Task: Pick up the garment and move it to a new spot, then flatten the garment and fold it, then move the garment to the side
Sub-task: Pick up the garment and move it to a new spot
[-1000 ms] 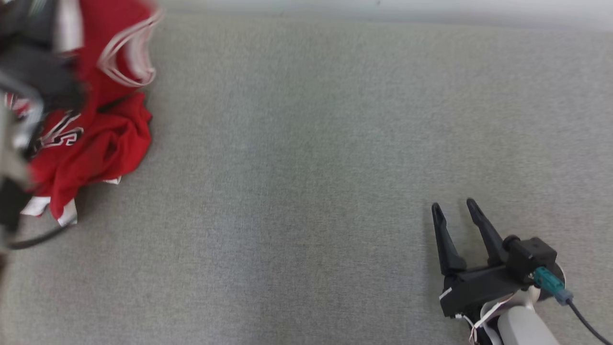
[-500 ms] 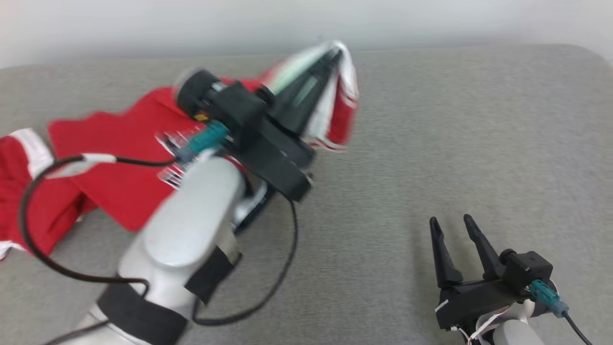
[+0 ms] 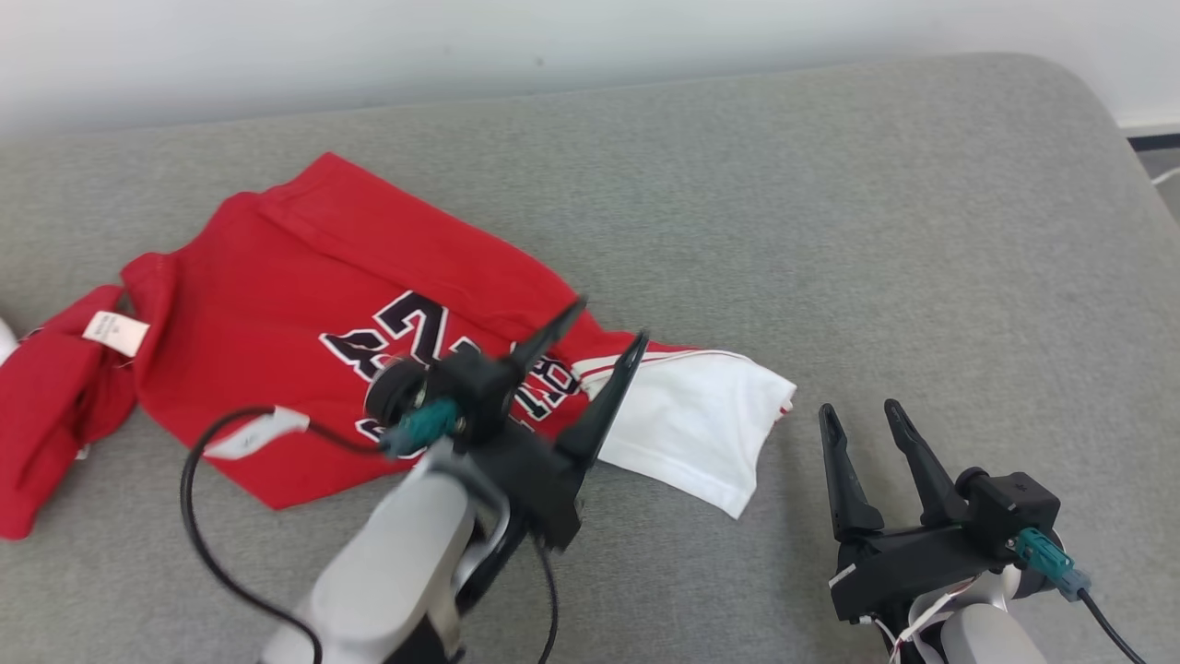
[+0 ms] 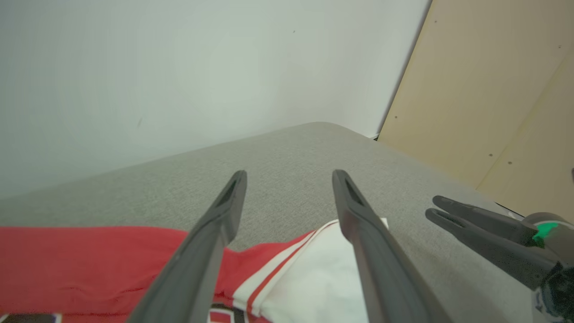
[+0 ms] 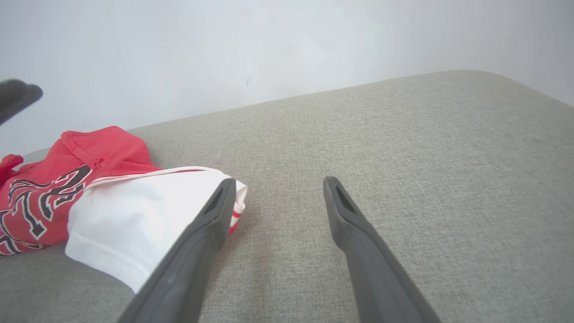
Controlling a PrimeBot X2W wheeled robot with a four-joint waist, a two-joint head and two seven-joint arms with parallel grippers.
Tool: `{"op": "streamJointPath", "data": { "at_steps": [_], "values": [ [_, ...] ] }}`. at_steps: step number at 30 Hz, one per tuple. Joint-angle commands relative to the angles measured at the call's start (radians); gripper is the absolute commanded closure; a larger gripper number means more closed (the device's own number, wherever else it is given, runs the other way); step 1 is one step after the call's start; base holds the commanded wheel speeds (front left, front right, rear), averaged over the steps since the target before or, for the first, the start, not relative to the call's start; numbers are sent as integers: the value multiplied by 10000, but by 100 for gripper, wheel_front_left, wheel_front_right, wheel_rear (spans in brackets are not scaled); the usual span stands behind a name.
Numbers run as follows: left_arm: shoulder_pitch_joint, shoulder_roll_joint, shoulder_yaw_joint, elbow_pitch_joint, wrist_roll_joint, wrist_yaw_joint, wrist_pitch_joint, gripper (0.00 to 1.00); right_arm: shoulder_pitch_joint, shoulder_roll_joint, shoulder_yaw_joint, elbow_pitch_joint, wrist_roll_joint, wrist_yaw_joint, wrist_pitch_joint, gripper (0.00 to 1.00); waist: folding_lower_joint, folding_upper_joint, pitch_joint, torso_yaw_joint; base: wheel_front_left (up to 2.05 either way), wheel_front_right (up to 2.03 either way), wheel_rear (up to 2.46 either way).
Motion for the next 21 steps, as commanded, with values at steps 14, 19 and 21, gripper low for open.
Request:
{"op": "streamJointPath", "data": {
  "at_steps": [14, 19, 21],
  "values": [
    [3446, 29, 3337, -1370, 1772, 387, -13, 0, -263, -266, 993, -58, 229, -10, -9, 0, 1, 0, -890, 1880, 0, 0, 0],
    [4434, 22, 4221, -1805, 1902, 241, -13, 0, -848, -412, 1611, 671, 309, -10, -6, 0, 1, 0, -881, 2754, 0, 0, 0],
    [4727, 22, 4395, -1874, 1844, 217, -13, 0, -978, -413, 1696, 1054, 267, -10, -6, 0, 1, 0, -854, 2999, 0, 0, 0]
  ]
}}
